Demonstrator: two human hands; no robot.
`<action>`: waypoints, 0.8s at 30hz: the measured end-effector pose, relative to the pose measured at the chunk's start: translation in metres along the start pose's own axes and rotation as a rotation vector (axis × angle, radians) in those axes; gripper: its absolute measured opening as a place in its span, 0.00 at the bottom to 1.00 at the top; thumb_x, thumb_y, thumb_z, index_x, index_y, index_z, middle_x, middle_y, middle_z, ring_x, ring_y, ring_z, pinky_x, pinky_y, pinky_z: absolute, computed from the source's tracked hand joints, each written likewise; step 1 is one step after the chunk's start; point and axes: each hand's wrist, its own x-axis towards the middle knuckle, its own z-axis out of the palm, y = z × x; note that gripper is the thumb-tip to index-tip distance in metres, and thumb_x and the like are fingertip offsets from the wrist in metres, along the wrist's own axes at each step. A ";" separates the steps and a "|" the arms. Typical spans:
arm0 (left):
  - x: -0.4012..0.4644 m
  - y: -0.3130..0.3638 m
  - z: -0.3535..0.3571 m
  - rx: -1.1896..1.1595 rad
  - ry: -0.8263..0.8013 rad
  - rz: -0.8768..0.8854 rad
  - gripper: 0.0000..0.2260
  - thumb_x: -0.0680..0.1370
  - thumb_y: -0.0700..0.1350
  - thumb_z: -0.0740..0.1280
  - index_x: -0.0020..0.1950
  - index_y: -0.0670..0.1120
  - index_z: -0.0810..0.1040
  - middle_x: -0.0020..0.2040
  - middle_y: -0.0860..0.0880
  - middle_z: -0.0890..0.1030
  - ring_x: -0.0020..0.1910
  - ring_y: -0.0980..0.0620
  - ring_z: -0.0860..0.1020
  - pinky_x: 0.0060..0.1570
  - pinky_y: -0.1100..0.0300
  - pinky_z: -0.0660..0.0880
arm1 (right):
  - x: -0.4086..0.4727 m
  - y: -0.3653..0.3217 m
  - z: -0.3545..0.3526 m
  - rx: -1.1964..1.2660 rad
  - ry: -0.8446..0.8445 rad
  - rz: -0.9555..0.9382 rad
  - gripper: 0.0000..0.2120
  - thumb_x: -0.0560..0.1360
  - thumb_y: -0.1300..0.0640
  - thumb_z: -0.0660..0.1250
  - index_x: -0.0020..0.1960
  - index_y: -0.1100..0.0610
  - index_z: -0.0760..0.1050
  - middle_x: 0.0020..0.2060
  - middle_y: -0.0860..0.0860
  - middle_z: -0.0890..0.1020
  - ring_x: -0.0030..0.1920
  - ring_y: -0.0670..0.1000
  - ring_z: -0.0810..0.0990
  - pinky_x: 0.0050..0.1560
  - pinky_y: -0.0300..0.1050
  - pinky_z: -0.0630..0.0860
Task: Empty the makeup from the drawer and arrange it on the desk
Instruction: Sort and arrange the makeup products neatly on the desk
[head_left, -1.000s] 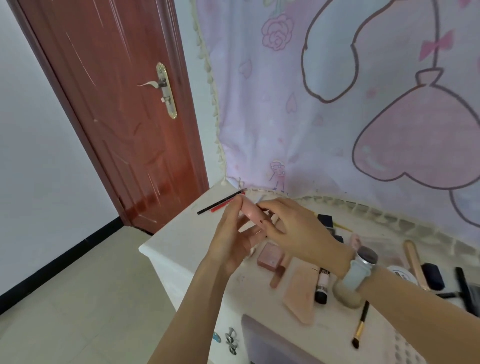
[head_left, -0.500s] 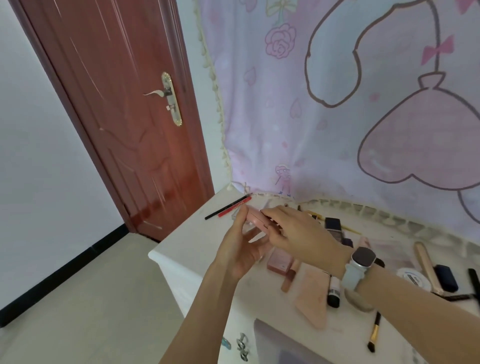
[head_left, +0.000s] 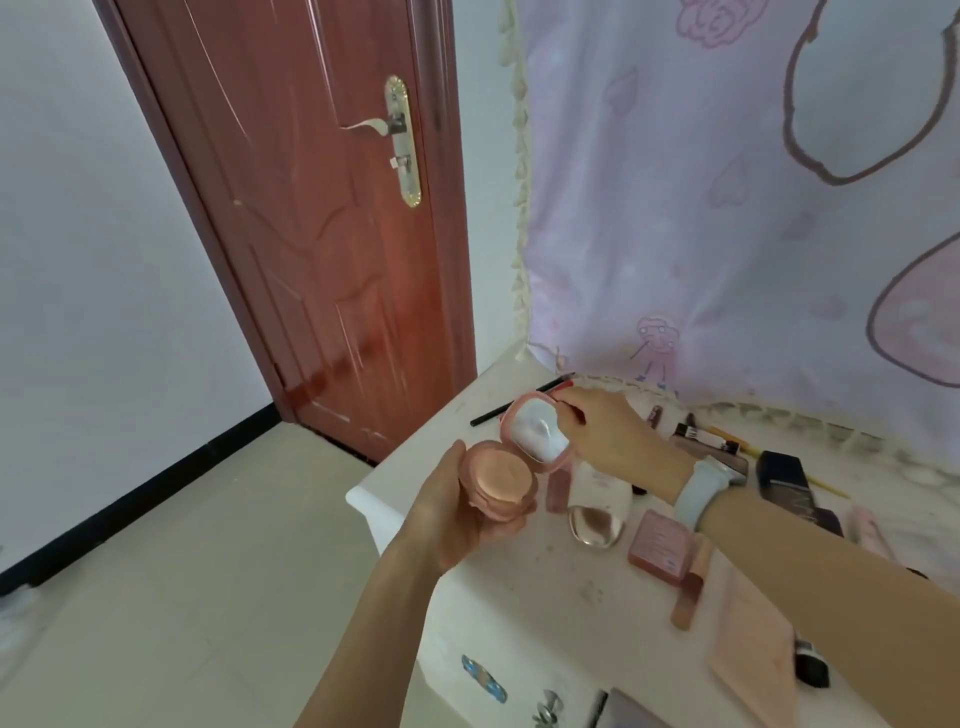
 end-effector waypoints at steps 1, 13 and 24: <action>0.003 0.001 -0.003 0.075 0.093 0.072 0.20 0.81 0.55 0.51 0.51 0.44 0.77 0.49 0.41 0.80 0.44 0.42 0.80 0.33 0.54 0.80 | 0.006 0.000 0.005 0.027 -0.006 0.019 0.12 0.78 0.63 0.54 0.41 0.69 0.71 0.31 0.58 0.71 0.30 0.52 0.65 0.30 0.40 0.60; 0.039 -0.019 -0.055 1.477 0.361 0.752 0.25 0.75 0.63 0.57 0.70 0.55 0.67 0.75 0.55 0.56 0.75 0.50 0.48 0.68 0.48 0.54 | 0.072 -0.007 0.060 0.087 -0.101 0.010 0.15 0.78 0.61 0.56 0.50 0.72 0.75 0.45 0.65 0.80 0.45 0.63 0.77 0.43 0.47 0.69; 0.067 -0.018 -0.077 1.479 0.483 0.976 0.15 0.75 0.55 0.56 0.60 0.53 0.68 0.63 0.47 0.76 0.66 0.41 0.71 0.56 0.46 0.70 | 0.098 -0.013 0.078 0.156 -0.035 -0.014 0.13 0.77 0.61 0.57 0.45 0.70 0.75 0.40 0.66 0.78 0.43 0.65 0.76 0.44 0.51 0.73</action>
